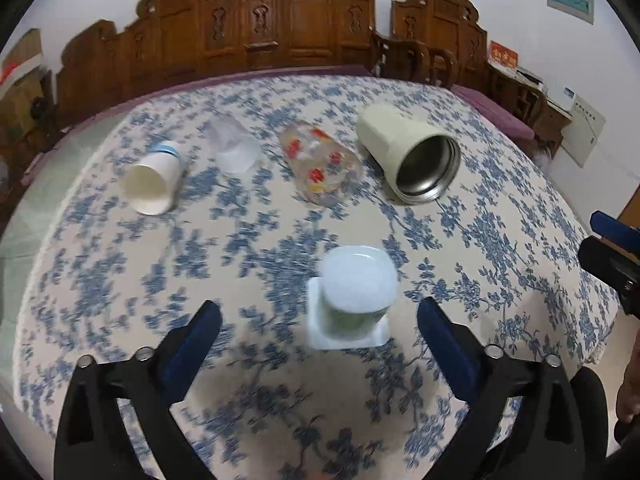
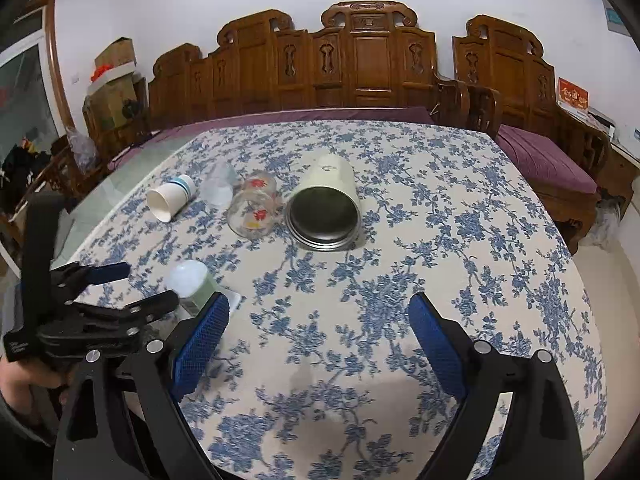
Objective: Flip cup upside down
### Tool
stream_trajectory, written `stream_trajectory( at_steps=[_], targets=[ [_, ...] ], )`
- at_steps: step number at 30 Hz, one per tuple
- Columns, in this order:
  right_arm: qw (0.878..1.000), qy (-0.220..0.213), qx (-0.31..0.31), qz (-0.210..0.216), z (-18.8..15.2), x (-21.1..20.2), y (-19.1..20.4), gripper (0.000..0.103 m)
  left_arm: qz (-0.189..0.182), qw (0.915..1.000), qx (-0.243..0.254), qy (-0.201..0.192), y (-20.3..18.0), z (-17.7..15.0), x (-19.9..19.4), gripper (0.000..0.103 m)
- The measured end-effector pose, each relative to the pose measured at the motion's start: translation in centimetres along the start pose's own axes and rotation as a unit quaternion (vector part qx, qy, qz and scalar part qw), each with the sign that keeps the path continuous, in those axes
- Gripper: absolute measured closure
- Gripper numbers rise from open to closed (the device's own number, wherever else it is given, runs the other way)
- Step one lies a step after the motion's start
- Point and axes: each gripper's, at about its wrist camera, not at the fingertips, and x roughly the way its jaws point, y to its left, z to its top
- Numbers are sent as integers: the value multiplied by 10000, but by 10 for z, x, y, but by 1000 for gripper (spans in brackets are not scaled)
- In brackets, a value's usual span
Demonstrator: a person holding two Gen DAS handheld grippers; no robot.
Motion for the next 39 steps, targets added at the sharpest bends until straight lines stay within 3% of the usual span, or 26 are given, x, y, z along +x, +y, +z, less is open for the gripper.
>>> stream_trajectory(
  at_steps=[4,9,18,25,33,39],
  targets=[
    [9999,-62,108,17,-3,-3,10,3,162,9998,38,-77,8,-7,-20,8],
    [9997,-54,245,80,-11,-5,23,3,331,9994,17,-134,17,-21,-41,8],
    [9990,-131,407,107,-36,-21,43,3,241,9991,-218,-256,34,-43,-79,8],
    [9976,-579,390,0,-36,-62,53,3,310,9964,-372,-699,40,-46,-124,8],
    [9895,-1435,179,-43,-27,-137,70,3,402,9887,-358,-1398,33,-43,-179,8],
    [9848,-1733,48,-62,-24,-161,81,3,497,9839,-339,-1683,29,-44,-200,8]
  ],
)
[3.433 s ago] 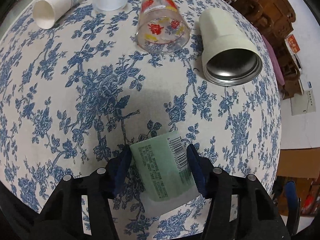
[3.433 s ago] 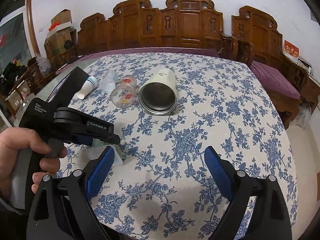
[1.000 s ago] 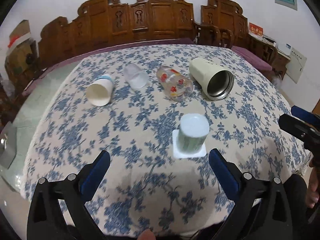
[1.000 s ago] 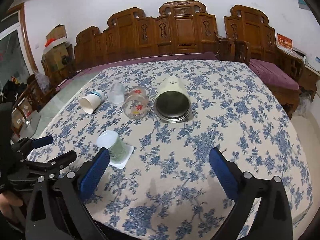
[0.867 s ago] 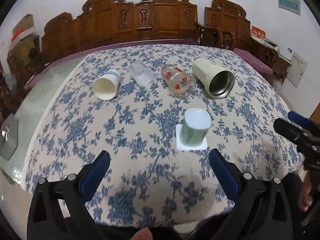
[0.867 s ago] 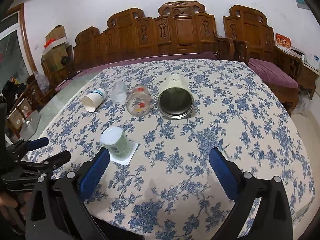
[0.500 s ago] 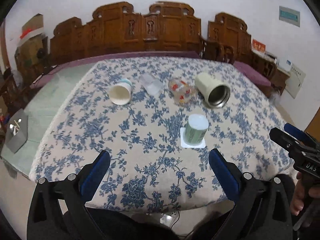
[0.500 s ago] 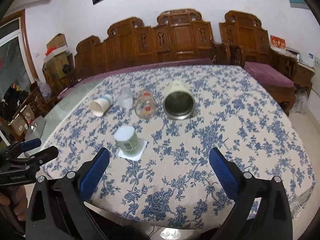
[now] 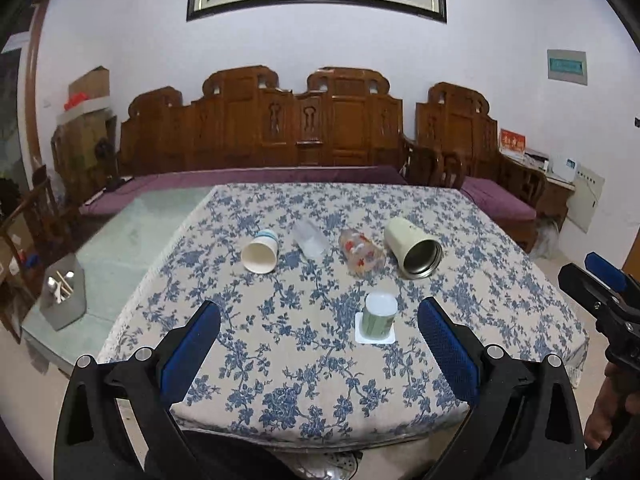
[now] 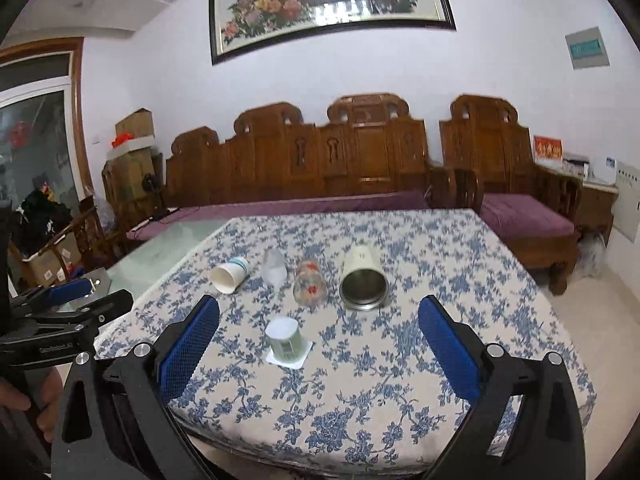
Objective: Flip cup upside down
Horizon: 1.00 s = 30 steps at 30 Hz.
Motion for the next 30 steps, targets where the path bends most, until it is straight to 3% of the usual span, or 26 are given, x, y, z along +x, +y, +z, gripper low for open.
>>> stream_trajectory(
  at_steps=[30],
  targets=[
    [10000,-15,54,-42,-1,-1,0,3,-36,9999,-14,-164,-8,3,-13,8]
  ],
)
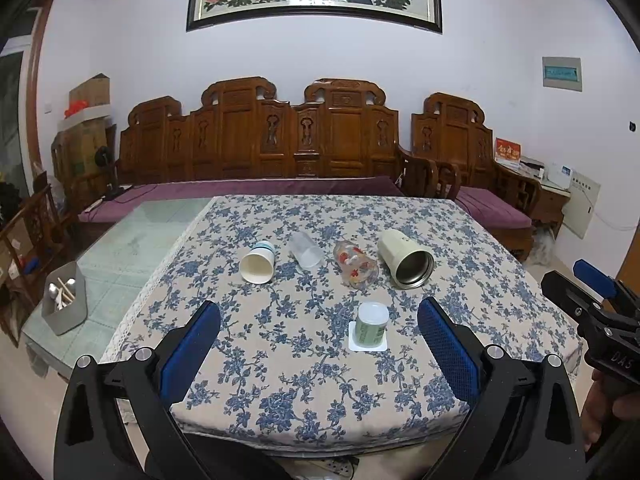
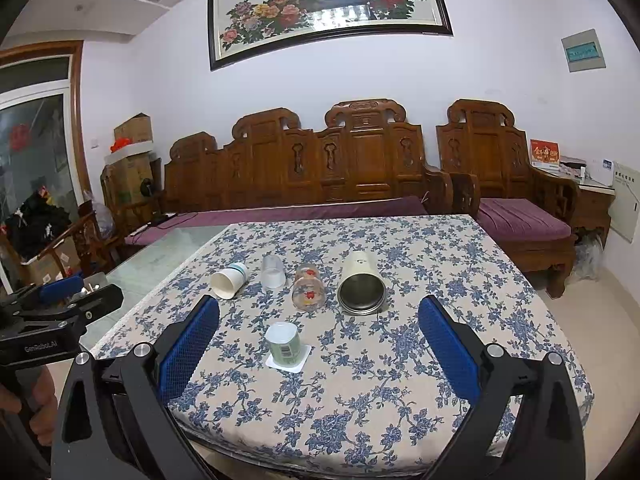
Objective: Flip cup upside down
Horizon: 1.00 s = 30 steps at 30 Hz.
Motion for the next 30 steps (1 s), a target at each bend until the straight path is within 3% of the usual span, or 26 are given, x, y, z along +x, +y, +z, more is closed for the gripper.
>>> stream_trajectory(
  at_steps=[30],
  targets=[
    [10000,0,-1,10,0,-1,0,3,4,10000,2,-20,0,1,-2,8]
  ],
)
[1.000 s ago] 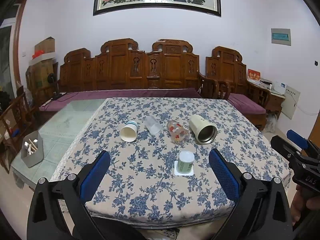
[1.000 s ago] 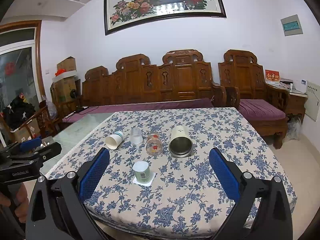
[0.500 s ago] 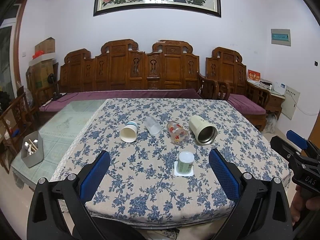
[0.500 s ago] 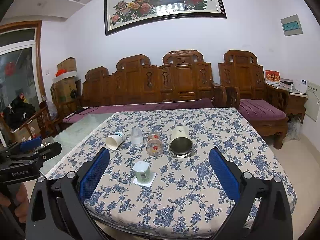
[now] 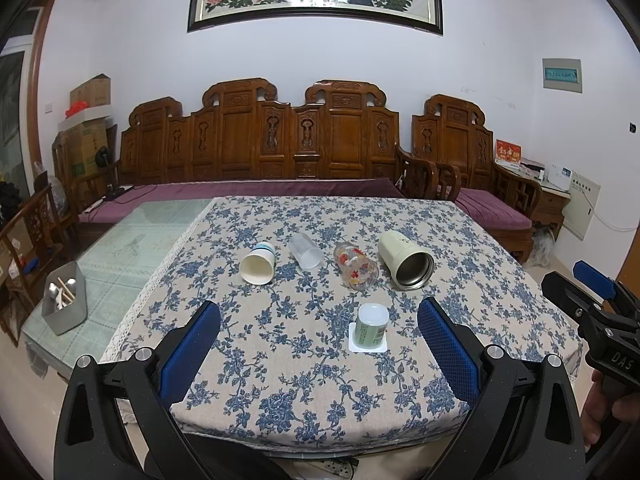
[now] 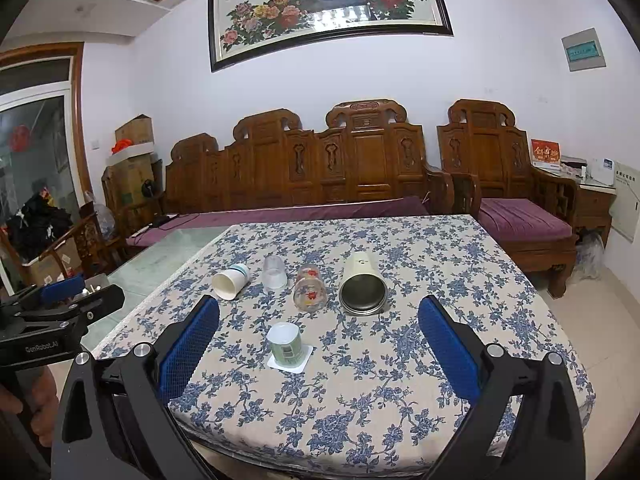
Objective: Flip cup upside down
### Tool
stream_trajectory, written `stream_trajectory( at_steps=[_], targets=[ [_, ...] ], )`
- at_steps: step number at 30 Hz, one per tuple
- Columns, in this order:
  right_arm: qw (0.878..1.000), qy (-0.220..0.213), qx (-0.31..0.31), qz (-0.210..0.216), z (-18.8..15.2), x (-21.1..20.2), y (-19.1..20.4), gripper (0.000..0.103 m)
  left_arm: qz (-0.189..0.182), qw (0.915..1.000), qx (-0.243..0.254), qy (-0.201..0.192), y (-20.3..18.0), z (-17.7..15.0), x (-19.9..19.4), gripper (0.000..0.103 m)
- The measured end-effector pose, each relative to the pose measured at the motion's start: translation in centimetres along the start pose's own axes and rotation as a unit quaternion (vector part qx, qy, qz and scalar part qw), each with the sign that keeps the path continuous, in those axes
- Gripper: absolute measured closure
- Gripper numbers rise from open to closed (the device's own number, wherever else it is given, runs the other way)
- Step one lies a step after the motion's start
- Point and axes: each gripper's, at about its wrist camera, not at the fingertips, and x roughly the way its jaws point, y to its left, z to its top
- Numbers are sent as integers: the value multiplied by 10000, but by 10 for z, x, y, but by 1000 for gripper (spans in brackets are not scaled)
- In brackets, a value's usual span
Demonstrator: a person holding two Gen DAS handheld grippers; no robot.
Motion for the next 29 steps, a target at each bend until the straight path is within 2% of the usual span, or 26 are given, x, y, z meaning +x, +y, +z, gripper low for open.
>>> stream_trajectory(
  at_steps=[29],
  targets=[
    [10000,-10,11,6,1,0,2,3,14,10000,-21,-8,2,2,-1,8]
  ],
)
